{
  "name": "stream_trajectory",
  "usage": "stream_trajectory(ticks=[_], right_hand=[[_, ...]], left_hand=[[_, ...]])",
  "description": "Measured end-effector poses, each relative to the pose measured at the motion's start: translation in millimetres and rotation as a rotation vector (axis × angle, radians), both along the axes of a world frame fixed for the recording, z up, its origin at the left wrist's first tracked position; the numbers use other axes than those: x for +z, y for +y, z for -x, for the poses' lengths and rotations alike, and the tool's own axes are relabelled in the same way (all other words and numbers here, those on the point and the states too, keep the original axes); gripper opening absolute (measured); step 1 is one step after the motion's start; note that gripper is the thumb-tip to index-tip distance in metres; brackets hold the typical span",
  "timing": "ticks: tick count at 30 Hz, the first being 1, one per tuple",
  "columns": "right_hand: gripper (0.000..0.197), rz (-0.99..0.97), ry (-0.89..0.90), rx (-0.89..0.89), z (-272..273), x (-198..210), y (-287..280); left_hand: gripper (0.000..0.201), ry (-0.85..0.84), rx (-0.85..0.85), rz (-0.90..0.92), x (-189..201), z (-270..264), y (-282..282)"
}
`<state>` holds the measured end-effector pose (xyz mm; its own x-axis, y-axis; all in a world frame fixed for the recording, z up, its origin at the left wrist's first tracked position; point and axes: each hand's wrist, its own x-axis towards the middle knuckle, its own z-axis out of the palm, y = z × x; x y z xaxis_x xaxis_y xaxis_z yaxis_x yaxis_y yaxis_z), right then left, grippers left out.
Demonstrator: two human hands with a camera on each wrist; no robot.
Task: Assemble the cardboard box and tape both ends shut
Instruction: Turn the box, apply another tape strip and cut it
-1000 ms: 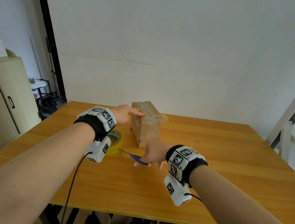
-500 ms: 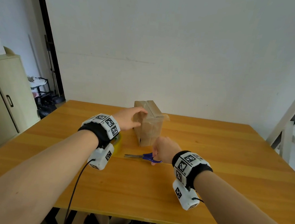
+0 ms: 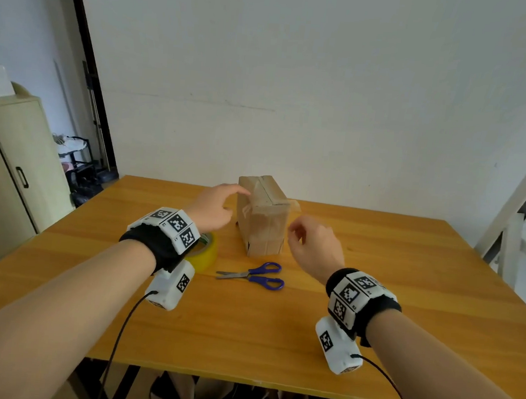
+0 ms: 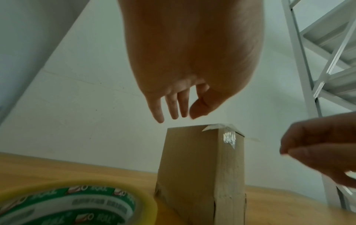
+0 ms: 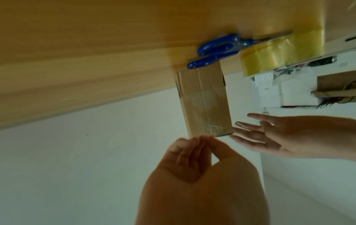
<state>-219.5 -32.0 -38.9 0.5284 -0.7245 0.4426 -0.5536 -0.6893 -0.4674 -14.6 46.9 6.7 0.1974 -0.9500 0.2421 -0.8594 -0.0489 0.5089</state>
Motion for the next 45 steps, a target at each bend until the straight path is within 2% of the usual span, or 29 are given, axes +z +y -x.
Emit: stream_trajectory(ticks=[2,3,6,8,11,16,18,22,28,36,42,45], right_hand=[[0.019,0.005,-0.141,-0.074,2,4,-1],[0.026,-0.061,-0.209,-0.097,1,5,-4],[0.053,-0.528,-0.379,-0.087,-5,9,-14],[0.061,-0.808,-0.463,-0.046,-11,8,-18],[0.057,-0.945,-0.543,0.041,-16,7,-20],[0.035,-1.079,-0.708,0.061,-17,12,-30],[0.038,-1.101,-0.709,0.092,-18,12,-35],[0.03,-1.045,-0.654,0.146,-22,7,-38],[0.039,-0.968,-0.679,0.105,-30,-3,-44],[0.026,-1.001,-0.769,0.168,-29,-11,-46],[0.012,-1.045,-0.809,0.185,-31,-14,-49],[0.023,-1.023,-0.788,0.145,-31,-17,-50]], left_hand=[[0.049,-0.001,0.009,0.015,-3,5,5],[0.051,-0.004,0.016,0.004,-6,9,5],[0.078,0.071,0.048,-0.052,-17,18,-3],[0.086,0.158,0.066,-0.051,-23,21,-12],[0.083,0.277,0.052,-0.031,-25,20,-23],[0.081,0.297,0.013,-0.053,-26,8,-30],[0.079,0.308,0.0,-0.051,-26,5,-30],[0.075,0.341,-0.013,-0.048,-26,2,-29],[0.084,0.474,0.008,-0.073,-25,3,-26],[0.079,0.586,0.027,-0.08,-26,3,-23],[0.079,0.597,0.019,-0.089,-29,3,-26],[0.081,0.586,0.013,-0.096,-32,2,-25]])
